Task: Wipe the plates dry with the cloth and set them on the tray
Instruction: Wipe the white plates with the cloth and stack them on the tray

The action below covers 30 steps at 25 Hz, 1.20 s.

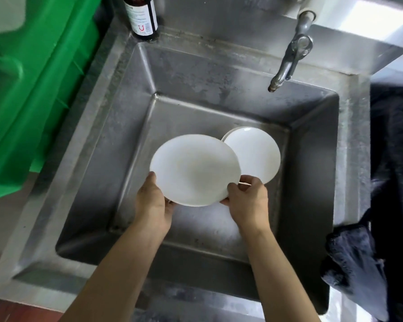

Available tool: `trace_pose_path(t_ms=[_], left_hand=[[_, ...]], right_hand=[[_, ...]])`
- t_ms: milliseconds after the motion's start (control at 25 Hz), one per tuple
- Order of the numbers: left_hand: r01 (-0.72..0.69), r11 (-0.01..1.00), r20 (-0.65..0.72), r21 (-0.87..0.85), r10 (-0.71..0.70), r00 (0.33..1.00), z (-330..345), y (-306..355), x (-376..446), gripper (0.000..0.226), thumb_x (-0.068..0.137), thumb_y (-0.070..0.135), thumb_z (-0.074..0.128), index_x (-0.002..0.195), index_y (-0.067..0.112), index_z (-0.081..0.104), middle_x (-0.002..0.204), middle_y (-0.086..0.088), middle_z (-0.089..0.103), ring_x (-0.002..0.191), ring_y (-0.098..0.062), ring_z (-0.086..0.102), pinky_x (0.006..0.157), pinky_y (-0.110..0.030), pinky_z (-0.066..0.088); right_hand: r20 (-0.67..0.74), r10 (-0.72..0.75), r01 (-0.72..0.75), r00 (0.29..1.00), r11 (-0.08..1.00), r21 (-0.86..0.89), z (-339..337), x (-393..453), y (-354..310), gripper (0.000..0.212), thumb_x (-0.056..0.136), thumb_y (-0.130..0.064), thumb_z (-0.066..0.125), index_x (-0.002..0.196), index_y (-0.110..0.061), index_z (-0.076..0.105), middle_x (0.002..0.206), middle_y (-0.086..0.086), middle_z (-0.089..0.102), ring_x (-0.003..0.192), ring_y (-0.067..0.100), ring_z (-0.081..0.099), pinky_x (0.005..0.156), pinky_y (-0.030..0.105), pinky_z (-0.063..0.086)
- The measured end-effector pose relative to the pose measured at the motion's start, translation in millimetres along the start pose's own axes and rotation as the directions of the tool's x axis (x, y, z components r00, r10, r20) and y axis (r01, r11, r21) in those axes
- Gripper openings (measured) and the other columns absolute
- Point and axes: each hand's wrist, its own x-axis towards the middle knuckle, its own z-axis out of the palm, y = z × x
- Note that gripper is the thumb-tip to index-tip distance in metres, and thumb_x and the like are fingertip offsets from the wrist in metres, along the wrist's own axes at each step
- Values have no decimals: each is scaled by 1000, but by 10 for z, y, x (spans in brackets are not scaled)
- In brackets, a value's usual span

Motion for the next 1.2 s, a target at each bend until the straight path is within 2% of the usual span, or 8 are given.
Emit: trace_pose_path(t_ms=[160,240,320,560,680,760,960,1200], left_hand=[[-53,999,97,-9,54,994,125,68,-175,27,103,48,45,104,30,66,103,2,75,86,-19,73,59,-35,61],[-106,993,126,42,100,987,193,82,-295,31,104,48,42,116,30,65,116,1,73,95,-19,72,72,-40,62],[-152,983,147,106,136,980,251,82,-447,39,105,48,40,128,25,60,125,0,69,106,-22,69,88,-46,59],[-246,924,142,292,213,967,330,111,-877,34,102,53,46,127,35,59,92,19,64,85,-10,65,69,-28,55],[-285,895,192,344,230,954,343,66,-1055,22,100,57,48,108,40,60,81,26,63,76,-1,63,64,-23,52],[-307,871,225,383,234,946,348,29,-1187,23,97,60,50,99,40,59,80,25,64,75,0,63,61,-23,50],[-372,818,295,438,260,919,342,-52,-1427,35,97,59,52,122,38,62,97,17,68,82,-2,63,62,-23,48],[-408,802,328,437,280,902,361,-82,-1714,55,98,59,50,144,29,51,126,4,63,107,-20,62,85,-33,51]], right_hand=[[77,56,-70,995,977,203,-112,-227,200,32,92,1,63,122,-6,57,110,8,72,93,23,75,65,29,63],[80,82,-98,993,968,230,-234,-318,233,34,93,-3,66,124,-9,54,109,6,71,84,19,77,64,26,62],[54,65,-73,996,983,166,-390,-402,248,31,93,-9,69,119,-15,52,103,3,72,74,13,77,66,28,64],[-19,-91,91,996,996,5,-944,-602,334,9,96,-25,64,101,-18,68,82,-4,75,75,13,74,76,37,60],[-170,-289,260,942,950,-174,-1260,-632,440,10,95,-19,60,98,-25,67,92,-7,70,78,3,64,75,27,49],[-212,-419,328,883,873,-360,-1532,-599,584,28,87,-6,60,111,-17,68,105,6,67,94,21,61,86,37,48],[38,-242,195,969,665,-721,-2208,-393,1056,80,83,-23,72,155,-19,38,162,8,36,151,31,29,123,42,20],[248,-346,415,905,592,-690,-2558,-307,1478,102,81,-42,83,162,-27,22,171,3,9,159,23,7,129,39,3]])
